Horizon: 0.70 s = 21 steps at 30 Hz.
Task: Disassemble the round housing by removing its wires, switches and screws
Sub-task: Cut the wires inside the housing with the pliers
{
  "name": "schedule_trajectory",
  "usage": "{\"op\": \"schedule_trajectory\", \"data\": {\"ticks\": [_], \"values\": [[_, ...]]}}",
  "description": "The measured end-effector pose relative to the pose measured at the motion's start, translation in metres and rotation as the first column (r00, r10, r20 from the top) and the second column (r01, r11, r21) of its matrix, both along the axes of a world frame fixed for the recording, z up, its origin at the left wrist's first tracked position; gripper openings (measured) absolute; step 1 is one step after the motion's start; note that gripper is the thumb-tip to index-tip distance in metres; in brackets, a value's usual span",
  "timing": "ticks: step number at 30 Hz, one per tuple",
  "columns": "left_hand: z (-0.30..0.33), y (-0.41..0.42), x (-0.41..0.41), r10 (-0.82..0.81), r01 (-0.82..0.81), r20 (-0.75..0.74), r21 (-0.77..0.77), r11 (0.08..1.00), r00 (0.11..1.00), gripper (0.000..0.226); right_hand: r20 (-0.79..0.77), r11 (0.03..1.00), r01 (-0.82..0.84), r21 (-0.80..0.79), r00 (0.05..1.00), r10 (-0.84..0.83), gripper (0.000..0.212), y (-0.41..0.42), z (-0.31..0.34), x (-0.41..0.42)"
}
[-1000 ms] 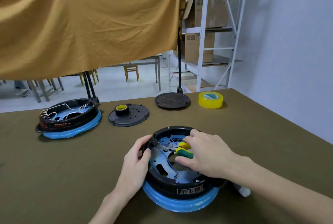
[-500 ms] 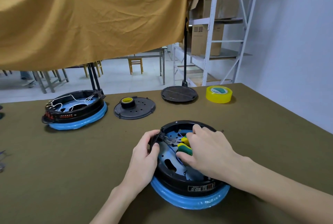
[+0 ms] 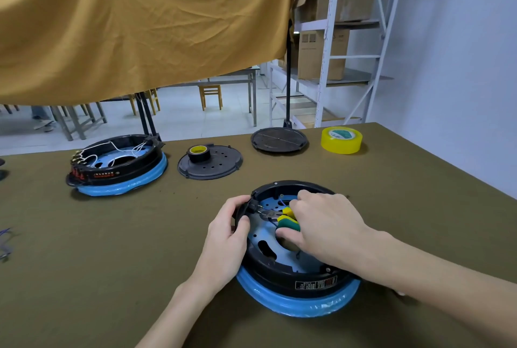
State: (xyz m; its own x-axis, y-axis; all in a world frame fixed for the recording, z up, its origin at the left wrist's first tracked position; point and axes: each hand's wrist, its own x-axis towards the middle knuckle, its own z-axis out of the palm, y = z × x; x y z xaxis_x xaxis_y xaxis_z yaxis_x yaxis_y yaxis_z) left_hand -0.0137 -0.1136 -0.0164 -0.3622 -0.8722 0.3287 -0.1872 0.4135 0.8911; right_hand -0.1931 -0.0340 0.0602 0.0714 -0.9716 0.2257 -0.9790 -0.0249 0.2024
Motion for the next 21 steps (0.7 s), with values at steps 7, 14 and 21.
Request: {"op": "schedule_trajectory", "data": {"ticks": [7, 14, 21], "values": [[0.0, -0.004, 0.002, 0.011, -0.011, -0.012, 0.004, 1.0, 1.0, 0.04, 0.033, 1.0, 0.023, 0.014, 0.999, -0.024, 0.054, 0.008, 0.01, -0.019], [-0.003, -0.002, 0.001, -0.007, 0.007, -0.044, 0.014, 1.0, 0.999, 0.041, 0.168, 0.996, -0.008, -0.09, 0.986, 0.023, 0.055, 0.013, 0.005, -0.023], [-0.004, -0.002, 0.0, -0.003, 0.004, -0.076, 0.023, 1.0, 0.997, 0.04, 0.839, 0.954, 0.241, -0.175, 0.543, 0.017, 0.062, -0.003, 0.018, -0.078]]}}
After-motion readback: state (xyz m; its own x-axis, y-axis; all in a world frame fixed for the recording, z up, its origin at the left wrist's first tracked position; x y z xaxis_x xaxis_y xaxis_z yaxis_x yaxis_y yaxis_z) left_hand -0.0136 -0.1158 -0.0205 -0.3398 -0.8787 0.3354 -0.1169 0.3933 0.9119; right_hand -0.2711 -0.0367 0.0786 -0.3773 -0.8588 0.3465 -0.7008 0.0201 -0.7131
